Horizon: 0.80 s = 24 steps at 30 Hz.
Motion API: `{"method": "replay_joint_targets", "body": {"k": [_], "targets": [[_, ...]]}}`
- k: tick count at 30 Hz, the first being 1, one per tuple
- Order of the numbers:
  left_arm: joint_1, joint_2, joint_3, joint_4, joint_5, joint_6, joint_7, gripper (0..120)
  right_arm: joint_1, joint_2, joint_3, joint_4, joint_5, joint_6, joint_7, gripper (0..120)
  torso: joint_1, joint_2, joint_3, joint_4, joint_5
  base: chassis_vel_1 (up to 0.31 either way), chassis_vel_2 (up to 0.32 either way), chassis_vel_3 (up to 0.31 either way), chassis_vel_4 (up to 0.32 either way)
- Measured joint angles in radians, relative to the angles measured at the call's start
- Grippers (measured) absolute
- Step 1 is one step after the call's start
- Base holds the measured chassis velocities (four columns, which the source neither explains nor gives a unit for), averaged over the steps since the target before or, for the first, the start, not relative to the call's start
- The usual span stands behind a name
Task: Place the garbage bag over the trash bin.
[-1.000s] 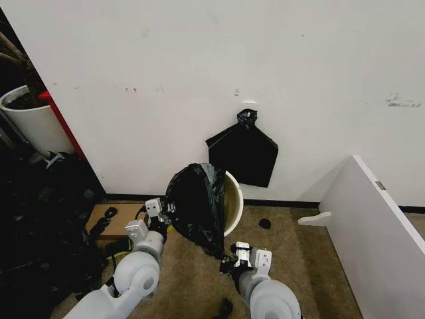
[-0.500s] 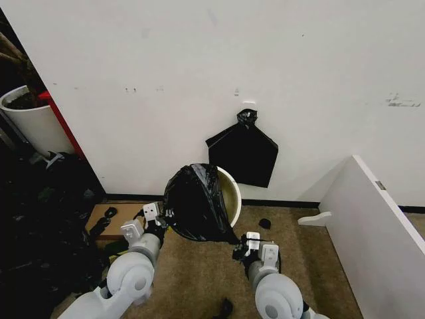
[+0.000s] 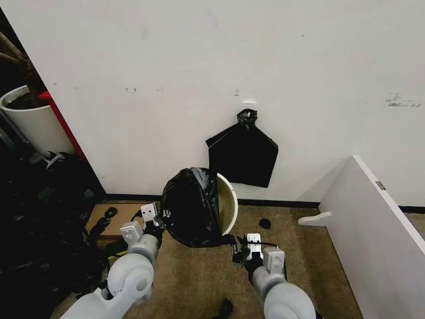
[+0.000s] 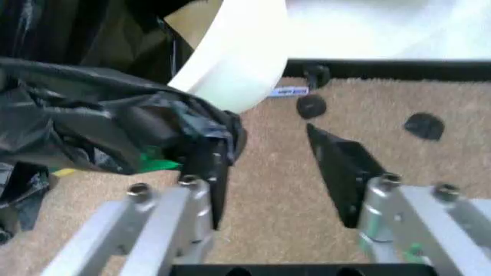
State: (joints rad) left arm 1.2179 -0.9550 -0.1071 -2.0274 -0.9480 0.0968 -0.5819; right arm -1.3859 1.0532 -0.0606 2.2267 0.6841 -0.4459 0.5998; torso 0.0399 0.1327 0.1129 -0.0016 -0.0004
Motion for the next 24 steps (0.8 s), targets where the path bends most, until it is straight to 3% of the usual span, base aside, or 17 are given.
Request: {"method": "replay_joint_targets", "body": {"k": [14, 17, 24], "targets": [[-0.033, -0.001, 0.006, 0.036, 0.000, -0.006, -0.009, 0, -0.079, -0.068, 0.047, 0.034, -0.130, 0.067, -0.066, 93, 0.000, 0.000, 0.000, 0.0000, 0.0000, 0.000, 0.000, 0.000, 0.000], [-0.038, -0.001, 0.006, 0.041, 0.000, -0.007, -0.012, 0, -0.079, -0.075, 0.059, 0.029, -0.117, 0.088, -0.084, 98, 0.000, 0.000, 0.000, 0.0001, 0.0001, 0.000, 0.000, 0.000, 0.000], [-0.048, -0.002, 0.002, 0.051, 0.000, -0.008, -0.027, 0, -0.129, -0.108, 0.059, 0.042, -0.197, 0.156, -0.230, 100, 0.000, 0.000, 0.000, 0.0001, 0.0000, 0.000, 0.000, 0.000, 0.000]]}}
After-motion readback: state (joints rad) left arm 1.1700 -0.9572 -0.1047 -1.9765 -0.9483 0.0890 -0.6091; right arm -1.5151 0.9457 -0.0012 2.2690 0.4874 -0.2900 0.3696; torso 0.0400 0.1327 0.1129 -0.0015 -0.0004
